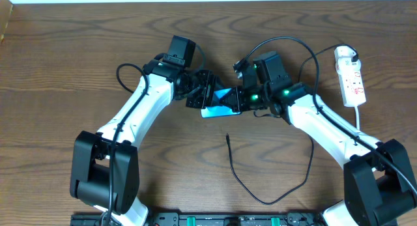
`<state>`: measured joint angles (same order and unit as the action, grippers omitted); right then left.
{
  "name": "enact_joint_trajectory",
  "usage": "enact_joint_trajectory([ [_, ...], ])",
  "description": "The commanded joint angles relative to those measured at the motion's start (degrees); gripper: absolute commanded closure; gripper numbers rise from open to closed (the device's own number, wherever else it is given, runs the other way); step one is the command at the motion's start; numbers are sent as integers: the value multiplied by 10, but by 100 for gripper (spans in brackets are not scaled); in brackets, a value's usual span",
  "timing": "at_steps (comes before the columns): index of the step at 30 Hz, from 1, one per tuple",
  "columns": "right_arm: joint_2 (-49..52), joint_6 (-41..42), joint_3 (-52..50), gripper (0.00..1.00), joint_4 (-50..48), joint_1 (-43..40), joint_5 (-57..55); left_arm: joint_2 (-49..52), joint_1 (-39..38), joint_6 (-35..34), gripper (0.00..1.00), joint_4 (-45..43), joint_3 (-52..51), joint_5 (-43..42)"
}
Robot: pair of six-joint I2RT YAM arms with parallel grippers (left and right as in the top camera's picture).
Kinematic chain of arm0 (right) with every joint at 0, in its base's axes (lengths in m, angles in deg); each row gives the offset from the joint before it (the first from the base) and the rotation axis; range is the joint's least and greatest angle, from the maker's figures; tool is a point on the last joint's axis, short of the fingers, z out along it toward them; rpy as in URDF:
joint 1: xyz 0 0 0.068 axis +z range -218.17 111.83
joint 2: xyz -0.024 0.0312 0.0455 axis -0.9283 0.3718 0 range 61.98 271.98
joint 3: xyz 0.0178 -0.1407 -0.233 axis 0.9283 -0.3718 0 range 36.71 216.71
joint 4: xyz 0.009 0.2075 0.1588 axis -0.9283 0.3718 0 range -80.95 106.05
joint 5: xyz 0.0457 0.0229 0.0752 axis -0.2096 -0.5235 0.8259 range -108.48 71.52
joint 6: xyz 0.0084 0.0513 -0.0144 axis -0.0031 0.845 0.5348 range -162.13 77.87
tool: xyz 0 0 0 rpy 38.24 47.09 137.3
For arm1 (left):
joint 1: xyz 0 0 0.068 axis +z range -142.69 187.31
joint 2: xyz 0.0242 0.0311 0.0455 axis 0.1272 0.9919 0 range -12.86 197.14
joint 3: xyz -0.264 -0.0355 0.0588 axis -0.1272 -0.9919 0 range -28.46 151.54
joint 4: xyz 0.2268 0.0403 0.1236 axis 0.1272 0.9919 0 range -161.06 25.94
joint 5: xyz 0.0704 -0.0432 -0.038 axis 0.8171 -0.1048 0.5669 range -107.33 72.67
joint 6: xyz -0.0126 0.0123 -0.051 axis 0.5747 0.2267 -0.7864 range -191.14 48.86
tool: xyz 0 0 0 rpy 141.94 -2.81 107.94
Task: Plug charger to phone and switch on socket
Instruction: 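Open the left gripper and pull the phone right with right gripper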
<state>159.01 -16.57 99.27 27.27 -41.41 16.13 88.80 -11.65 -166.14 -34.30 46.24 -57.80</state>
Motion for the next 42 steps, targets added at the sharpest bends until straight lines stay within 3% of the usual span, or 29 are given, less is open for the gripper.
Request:
enact_joint_trajectory([
  [1,-3,-3,10,99,-9,3,20,-15,-2,-2,93,2,6,-15],
  [4,-4,-3,10,99,-13,-1,24,-15,-1,5,91,2,6,-15],
  [5,-4,-3,10,99,-12,-9,24,-15,2,20,83,1,7,-22],
  [6,-4,-3,10,99,-12,-14,24,-15,4,29,83,-3,7,-35],
  [7,-4,-3,10,99,-10,-26,24,-15,9,47,77,-22,7,-66],
  [12,-4,-3,10,99,-11,-85,35,-16,25,53,68,-123,7,-197],
  [13,-4,4,10,99,-11,-102,44,-17,25,53,50,-147,7,-212],
  [16,-4,54,10,99,-16,-148,58,-17,25,53,16,-210,7,-234],
  [22,-4,221,10,99,-83,-217,125,-17,25,53,13,-243,7,-229],
  [24,-4,332,10,99,-125,-237,143,-17,25,53,12,-243,7,-198],
  [30,-4,557,10,99,-201,-244,153,-17,25,49,12,-243,7,-65],
  [35,-4,679,10,99,-248,-224,151,-17,25,11,12,-251,6,42],
  [42,-4,816,10,99,-277,-180,143,-17,0,-2,11,-354,6,124],
])
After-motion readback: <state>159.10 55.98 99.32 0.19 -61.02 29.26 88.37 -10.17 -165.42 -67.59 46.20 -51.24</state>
